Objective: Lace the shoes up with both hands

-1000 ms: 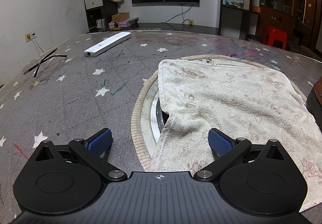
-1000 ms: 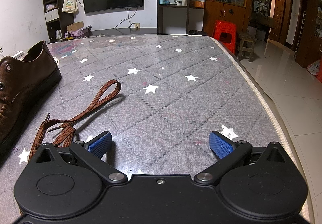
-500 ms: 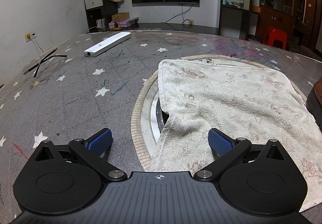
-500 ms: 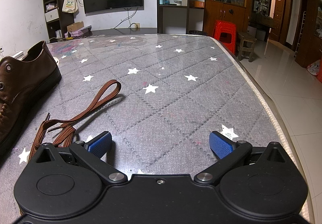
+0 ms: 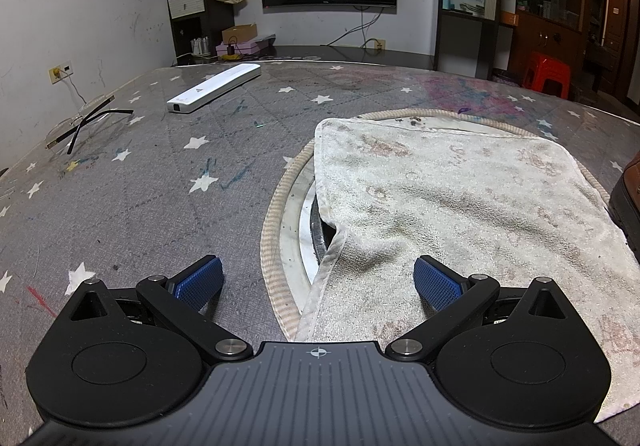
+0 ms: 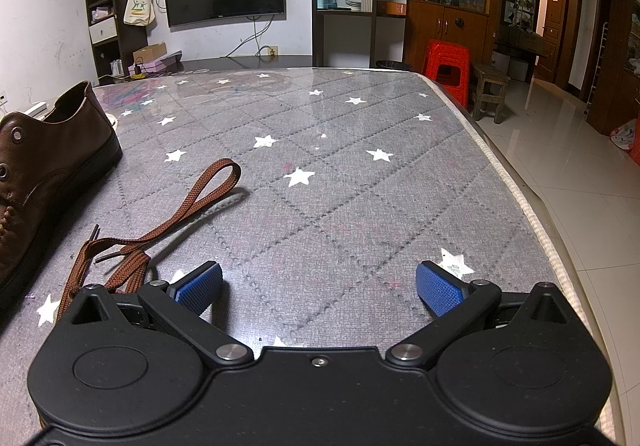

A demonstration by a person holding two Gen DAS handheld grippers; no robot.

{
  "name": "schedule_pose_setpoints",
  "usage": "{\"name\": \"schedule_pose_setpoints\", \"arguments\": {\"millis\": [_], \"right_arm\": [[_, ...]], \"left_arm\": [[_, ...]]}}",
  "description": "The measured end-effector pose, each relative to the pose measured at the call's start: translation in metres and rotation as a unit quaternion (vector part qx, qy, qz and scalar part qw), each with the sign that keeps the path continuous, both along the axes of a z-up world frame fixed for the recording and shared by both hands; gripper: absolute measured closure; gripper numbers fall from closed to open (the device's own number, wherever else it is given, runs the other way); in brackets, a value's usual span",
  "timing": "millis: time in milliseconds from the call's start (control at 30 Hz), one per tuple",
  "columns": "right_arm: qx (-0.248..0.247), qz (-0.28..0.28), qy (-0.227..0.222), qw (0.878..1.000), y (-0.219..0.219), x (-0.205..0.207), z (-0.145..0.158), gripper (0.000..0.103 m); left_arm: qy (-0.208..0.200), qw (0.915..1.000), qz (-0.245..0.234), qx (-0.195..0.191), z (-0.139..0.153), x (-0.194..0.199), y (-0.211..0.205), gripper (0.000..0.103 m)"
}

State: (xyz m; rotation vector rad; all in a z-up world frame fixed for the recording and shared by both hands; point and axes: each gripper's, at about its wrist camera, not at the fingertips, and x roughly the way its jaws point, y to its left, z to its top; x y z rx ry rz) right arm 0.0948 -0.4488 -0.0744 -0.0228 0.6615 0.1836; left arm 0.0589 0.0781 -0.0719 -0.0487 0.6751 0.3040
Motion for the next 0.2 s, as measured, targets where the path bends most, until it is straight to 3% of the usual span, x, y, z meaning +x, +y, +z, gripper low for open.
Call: {"name": "schedule_pose_setpoints", "arguments": {"millis": [200], "right_arm": [[0.000,0.000,0.000,1.000,0.0000,0.0000,0.0000,0.000]], "left_arm": [[0.000,1.0000,0.000,0.000,0.0000,0.0001,0.0002,0.000]]}}
